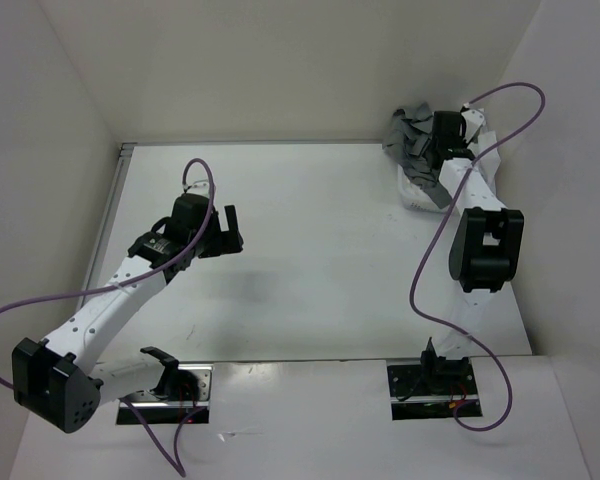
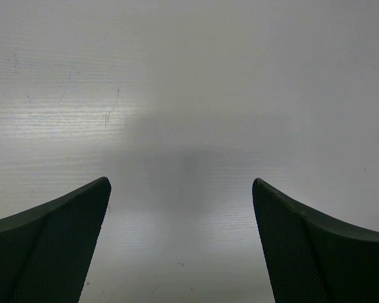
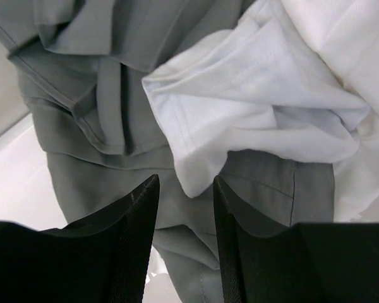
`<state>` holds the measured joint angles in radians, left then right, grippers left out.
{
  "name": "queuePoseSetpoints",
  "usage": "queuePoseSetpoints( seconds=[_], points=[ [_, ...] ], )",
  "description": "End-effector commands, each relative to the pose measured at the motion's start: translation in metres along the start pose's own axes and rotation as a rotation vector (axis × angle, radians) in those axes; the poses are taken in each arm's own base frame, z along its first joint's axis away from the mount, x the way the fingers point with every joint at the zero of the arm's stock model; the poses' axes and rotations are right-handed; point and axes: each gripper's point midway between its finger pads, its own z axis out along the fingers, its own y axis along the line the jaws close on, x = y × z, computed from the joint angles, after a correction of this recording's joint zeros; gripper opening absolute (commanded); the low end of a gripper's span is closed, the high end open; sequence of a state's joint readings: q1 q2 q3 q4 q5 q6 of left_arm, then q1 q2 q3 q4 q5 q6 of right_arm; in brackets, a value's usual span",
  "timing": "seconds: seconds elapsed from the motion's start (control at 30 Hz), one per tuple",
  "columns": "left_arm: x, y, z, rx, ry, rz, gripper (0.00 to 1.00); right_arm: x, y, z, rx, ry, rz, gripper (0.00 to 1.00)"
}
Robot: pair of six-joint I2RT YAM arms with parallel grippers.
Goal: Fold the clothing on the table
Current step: Grab the skirt from the pile, then move the skirt to the center of the board
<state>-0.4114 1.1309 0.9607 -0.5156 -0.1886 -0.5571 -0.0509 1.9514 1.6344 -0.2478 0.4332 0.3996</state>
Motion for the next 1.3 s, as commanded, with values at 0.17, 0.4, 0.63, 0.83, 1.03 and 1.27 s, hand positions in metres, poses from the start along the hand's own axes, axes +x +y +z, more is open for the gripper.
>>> queuePoseSetpoints(
  seconds=[0.17,0.4,0.63,0.83,1.03,1.27],
  points=[
    [-0.003,-0.003,0.002,0.011,-0.01,-0.007,0.99,-0.002,-0.004,-0.002,0.055,-0.024,0.008,0.45],
    [0.0,-0.001,0.006,-0.007,0.001,-0.004,0.99,0.013,-0.002,0.026,0.093,-0.004,-0.019,0.45],
    [0.003,0.0,0.011,-0.019,0.026,0.0,0.99,0.009,0.009,0.032,0.057,-0.013,-0.007,0.0],
    [0.003,-0.007,0.008,0.024,0.026,0.006,0.99,-0.091,0.047,-0.067,-0.165,-0.198,0.011,0.0],
    [-0.005,-0.018,-0.006,0.09,-0.021,0.003,0.99,-0.138,0.125,-0.207,-0.552,-0.226,-0.087,0.0],
    [-0.005,-0.026,-0.017,0.126,-0.041,0.017,0.99,-0.103,0.159,-0.379,-0.979,-0.162,-0.2,0.0]
  ],
)
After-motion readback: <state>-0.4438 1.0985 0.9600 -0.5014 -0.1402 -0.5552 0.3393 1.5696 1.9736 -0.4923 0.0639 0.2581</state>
